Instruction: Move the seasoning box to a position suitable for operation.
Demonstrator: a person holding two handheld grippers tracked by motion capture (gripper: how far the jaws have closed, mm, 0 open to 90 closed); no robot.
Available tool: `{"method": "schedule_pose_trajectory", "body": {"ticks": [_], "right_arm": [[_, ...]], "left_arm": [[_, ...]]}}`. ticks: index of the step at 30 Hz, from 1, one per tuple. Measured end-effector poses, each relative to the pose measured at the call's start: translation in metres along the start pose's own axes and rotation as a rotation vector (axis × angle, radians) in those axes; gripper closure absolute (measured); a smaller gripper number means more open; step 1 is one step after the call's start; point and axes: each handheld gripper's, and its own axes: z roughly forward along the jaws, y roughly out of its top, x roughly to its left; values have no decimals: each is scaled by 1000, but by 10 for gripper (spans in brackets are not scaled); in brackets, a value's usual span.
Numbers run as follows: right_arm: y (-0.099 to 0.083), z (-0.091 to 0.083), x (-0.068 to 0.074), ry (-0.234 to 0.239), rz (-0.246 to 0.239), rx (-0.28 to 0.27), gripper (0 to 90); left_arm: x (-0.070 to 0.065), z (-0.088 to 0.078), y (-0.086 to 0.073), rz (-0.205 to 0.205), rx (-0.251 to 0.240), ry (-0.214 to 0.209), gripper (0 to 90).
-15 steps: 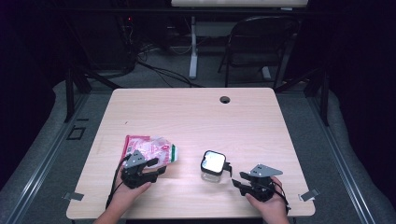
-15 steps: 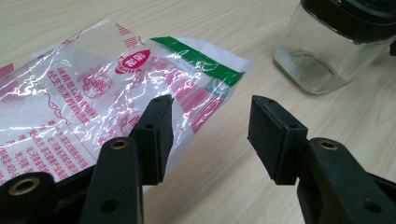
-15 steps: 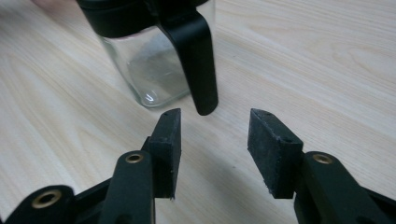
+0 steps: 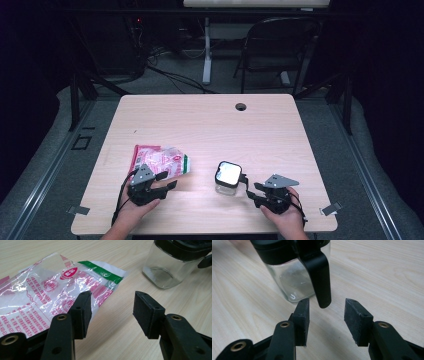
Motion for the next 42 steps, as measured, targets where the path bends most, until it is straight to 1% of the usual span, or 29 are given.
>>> {"method": "schedule_pose_trajectory", "body": {"ticks": [4,6,8,9,11,13,15,16,17,18,19,20,22,23,24,26,31,32,33,35,38,39,42], "right_arm": [[2,1,0,0,-5,-1,563],[3,4,1,1,-9,0,566],[4,6,1,9,-10,5,573],[5,7,2,15,-16,12,576],[6,11,3,18,-26,8,580],[8,15,5,26,-38,19,593],[9,17,6,22,-41,25,603],[9,17,6,22,-41,25,603],[10,18,6,22,-42,32,608],[10,20,6,24,-38,35,610],[11,21,6,23,-35,35,615],[12,22,5,29,-37,39,621],[13,25,5,26,-37,43,642],[14,26,5,24,-38,46,652],[15,26,5,18,-37,51,660],[15,27,5,16,-30,50,665],[16,29,2,9,-20,59,675],[16,30,2,9,-10,55,675],[16,31,2,5,-12,56,680],[17,31,2,5,-14,58,688],[18,31,3,0,-14,60,713],[18,32,3,-6,-11,57,718],[19,33,4,-5,-17,60,721]], "left_arm": [[0,-2,-2,-3,-9,13,457],[0,-4,-3,-9,-5,20,451],[0,-5,-4,-17,-9,22,442],[1,-5,-4,-13,-6,28,442],[0,-6,-5,-17,-4,32,442],[-1,-7,-7,-6,2,27,445],[-1,-7,-8,2,-3,29,446],[-2,-9,-8,0,-3,30,446],[-2,-9,-9,9,-11,34,450],[-3,-11,-9,12,-8,35,456],[-4,-12,-9,18,-18,40,458],[-4,-14,-10,22,-15,48,458],[-3,-17,-12,19,-23,64,458],[-3,-18,-12,10,-23,63,462],[-3,-18,-12,10,-23,63,486],[-2,-20,-13,5,-31,61,501],[-2,-22,-14,9,-35,64,515],[-2,-22,-14,11,-32,64,515],[-2,-22,-14,17,-29,66,518],[-2,-22,-15,17,-28,68,522],[-3,-23,-15,5,-34,64,551],[-3,-23,-15,6,-36,63,558],[-2,-24,-16,14,-30,59,571]]}}
